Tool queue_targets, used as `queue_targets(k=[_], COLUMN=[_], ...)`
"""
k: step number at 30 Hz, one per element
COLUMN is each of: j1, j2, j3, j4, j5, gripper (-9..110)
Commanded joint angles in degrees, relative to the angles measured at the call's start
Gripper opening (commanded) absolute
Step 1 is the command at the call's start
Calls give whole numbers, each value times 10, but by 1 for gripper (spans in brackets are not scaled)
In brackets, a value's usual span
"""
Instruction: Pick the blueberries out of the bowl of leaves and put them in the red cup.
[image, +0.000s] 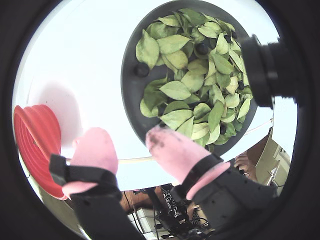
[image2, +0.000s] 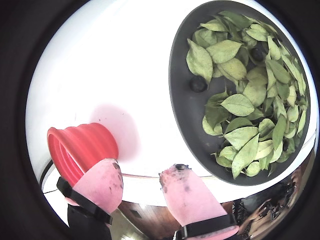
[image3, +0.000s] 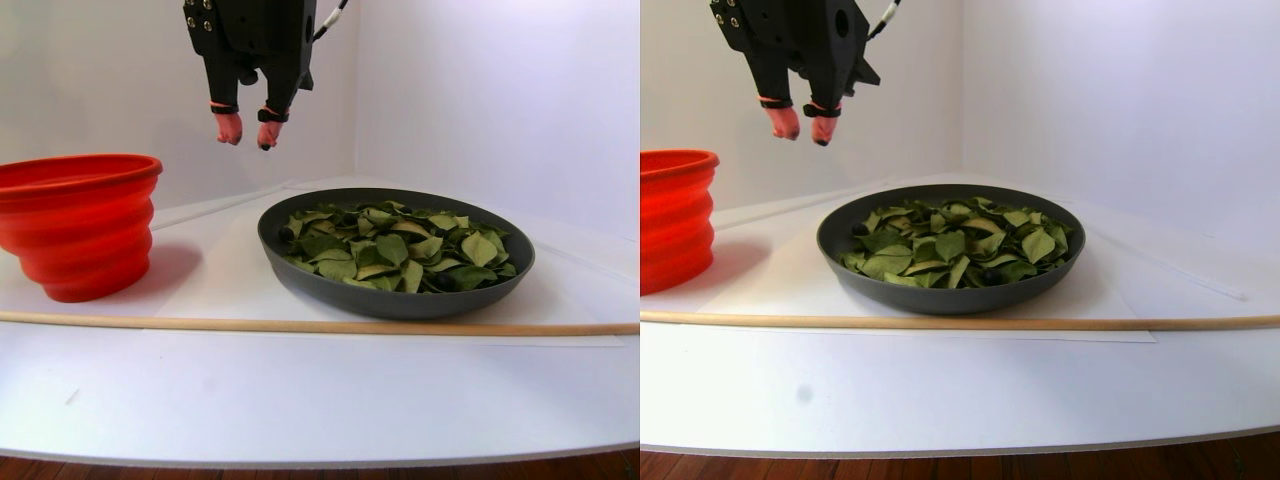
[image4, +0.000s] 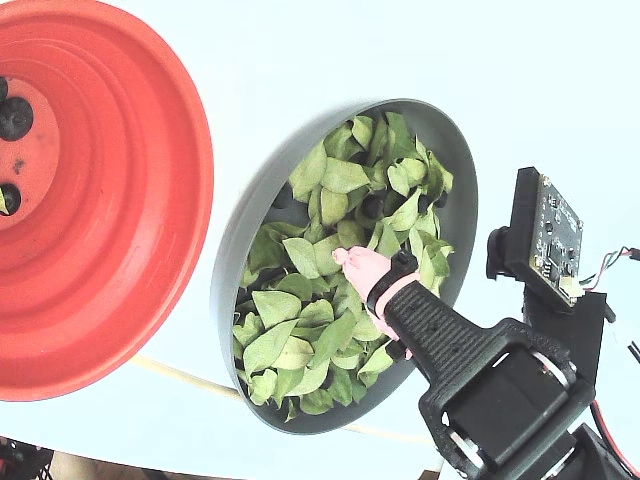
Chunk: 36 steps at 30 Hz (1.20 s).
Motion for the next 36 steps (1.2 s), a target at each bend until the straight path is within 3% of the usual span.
queue_targets(k=[1, 36], j1=[11, 84], j2=[18, -131], j3=[-30, -42], j4=[0, -105], j5=[-2, -36], gripper=[14, 14])
